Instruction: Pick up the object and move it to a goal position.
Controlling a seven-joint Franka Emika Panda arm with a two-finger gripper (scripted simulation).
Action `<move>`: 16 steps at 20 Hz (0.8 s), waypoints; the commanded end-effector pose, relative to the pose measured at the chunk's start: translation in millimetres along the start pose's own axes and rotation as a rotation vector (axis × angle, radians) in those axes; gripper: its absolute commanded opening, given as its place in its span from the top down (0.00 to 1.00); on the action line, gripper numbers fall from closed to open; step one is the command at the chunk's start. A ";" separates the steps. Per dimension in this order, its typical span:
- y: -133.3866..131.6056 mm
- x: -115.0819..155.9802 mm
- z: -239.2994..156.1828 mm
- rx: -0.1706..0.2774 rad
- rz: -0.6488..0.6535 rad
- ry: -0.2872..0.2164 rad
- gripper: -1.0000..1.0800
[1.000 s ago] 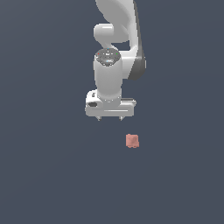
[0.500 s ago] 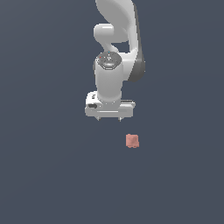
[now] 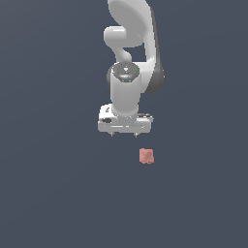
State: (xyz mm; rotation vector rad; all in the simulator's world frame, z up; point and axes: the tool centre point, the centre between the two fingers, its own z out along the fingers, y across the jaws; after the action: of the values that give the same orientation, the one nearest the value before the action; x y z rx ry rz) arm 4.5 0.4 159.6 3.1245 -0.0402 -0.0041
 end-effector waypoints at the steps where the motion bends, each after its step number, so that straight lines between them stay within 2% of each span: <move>1: -12.0 4.8 6.8 0.001 0.002 0.000 0.04; 10: -79.4 26.6 46.1 0.011 0.024 0.002 0.04; 16: -106.9 31.9 62.6 0.016 0.034 0.002 0.04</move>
State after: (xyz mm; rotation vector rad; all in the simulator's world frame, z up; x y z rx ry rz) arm 37.3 100.2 98.4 3.1382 -0.0873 -0.0017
